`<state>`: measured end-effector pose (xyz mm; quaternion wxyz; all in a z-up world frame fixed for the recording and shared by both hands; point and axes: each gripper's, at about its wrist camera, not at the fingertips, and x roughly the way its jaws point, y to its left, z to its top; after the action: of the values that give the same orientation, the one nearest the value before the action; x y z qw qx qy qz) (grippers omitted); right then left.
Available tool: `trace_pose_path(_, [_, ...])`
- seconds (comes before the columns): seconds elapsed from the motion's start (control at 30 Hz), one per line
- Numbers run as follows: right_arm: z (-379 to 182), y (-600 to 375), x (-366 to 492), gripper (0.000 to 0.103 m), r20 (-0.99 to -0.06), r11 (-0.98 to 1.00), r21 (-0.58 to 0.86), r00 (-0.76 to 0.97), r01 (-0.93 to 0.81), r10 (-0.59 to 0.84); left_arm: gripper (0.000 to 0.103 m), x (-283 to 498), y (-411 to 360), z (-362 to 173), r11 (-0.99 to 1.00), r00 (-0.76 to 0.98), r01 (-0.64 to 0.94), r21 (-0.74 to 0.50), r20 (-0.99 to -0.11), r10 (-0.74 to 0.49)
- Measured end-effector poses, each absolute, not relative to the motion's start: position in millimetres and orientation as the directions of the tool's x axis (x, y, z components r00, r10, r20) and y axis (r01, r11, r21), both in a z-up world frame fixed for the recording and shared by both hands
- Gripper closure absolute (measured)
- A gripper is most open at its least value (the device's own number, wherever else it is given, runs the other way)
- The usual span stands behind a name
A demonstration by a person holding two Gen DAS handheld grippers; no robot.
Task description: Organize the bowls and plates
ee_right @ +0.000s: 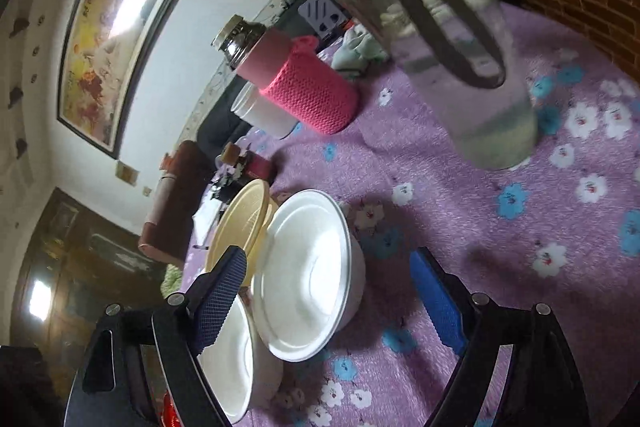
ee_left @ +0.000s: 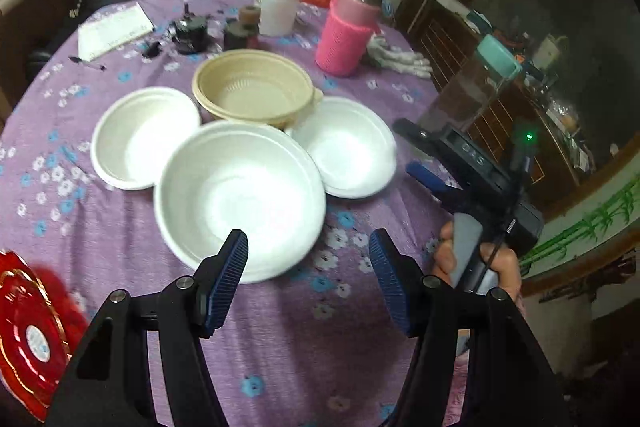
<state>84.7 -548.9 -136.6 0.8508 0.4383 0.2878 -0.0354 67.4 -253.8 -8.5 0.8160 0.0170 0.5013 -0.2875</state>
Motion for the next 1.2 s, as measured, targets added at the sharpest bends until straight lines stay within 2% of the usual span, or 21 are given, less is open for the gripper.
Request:
trace_pose_path(0.07, [-145, -550, 91, 0.018, -0.511, 0.585, 0.754, 0.826, 0.299, 0.237, 0.041, 68, -257, -12, 0.834, 0.322, 0.482, -0.268, -0.831, -0.453])
trace_pose_path(0.17, [-159, -548, 102, 0.025, -0.511, 0.539, 0.788, 0.806, 0.300, 0.298, 0.041, 69, -258, -17, 0.843, 0.318, 0.465, -0.270, -0.838, -0.444])
trace_pose_path(0.23, [-167, -546, 110, 0.046, -0.532, 0.540, 0.780, 0.790, 0.317, 0.304, 0.041, 71, -257, -21, 0.844, 0.306, 0.455, -0.283, -0.841, -0.447])
trace_pose_path(0.27, [-170, -545, 115, 0.054, -0.547, 0.549, 0.770, 0.780, 0.324, 0.306, 0.041, 72, -257, -23, 0.845, 0.297, 0.450, -0.289, -0.844, -0.447])
trace_pose_path(0.3, [-173, -544, 119, 0.075, -0.570, 0.561, 0.755, 0.762, 0.340, 0.306, 0.041, 72, -257, -24, 0.846, 0.291, 0.446, -0.294, -0.846, -0.447])
trace_pose_path(0.33, [-179, -544, 121, 0.090, -0.602, 0.564, 0.738, 0.740, 0.371, 0.301, 0.041, 72, -257, -25, 0.845, 0.285, 0.444, -0.297, -0.848, -0.448])
trace_pose_path(0.4, [-184, -547, 118, 0.096, -0.612, 0.539, 0.740, 0.735, 0.402, 0.291, 0.041, 70, -257, -24, 0.844, 0.282, 0.446, -0.298, -0.848, -0.448])
trace_pose_path(0.6, [-156, -548, 93, 0.096, -0.651, 0.591, 0.680, 0.729, 0.433, 0.214, 0.041, 60, -268, -19, 0.832, 0.284, 0.480, -0.279, -0.848, -0.448])
trace_pose_path(0.83, [-134, -550, 41, 0.097, -0.778, 0.744, 0.475, 0.619, 0.470, 0.106, 0.041, 56, -298, -32, 0.816, 0.262, 0.528, -0.235, -0.869, -0.420])
trace_pose_path(1.0, [-143, -544, 15, 0.097, -0.829, 0.781, 0.439, 0.535, 0.445, 0.161, 0.041, 48, -312, -59, 0.801, 0.129, 0.527, -0.284, -0.905, -0.405])
trace_pose_path(1.03, [-145, -542, 11, 0.091, -0.839, 0.787, 0.435, 0.513, 0.438, 0.179, 0.041, 48, -314, -63, 0.800, 0.096, 0.518, -0.303, -0.909, -0.406])
trace_pose_path(1.1, [-152, -538, 11, 0.089, -0.848, 0.782, 0.455, 0.476, 0.427, 0.233, 0.041, 47, -313, -66, 0.801, 0.060, 0.500, -0.329, -0.910, -0.411])
trace_pose_path(1.17, [-157, -539, 7, 0.079, -0.836, 0.764, 0.493, 0.472, 0.417, 0.282, 0.041, 47, -313, -66, 0.809, 0.051, 0.485, -0.334, -0.912, -0.407])
trace_pose_path(1.2, [-157, -539, 6, 0.068, -0.828, 0.759, 0.502, 0.485, 0.415, 0.282, 0.039, 46, -314, -66, 0.814, 0.047, 0.477, -0.331, -0.915, -0.400])
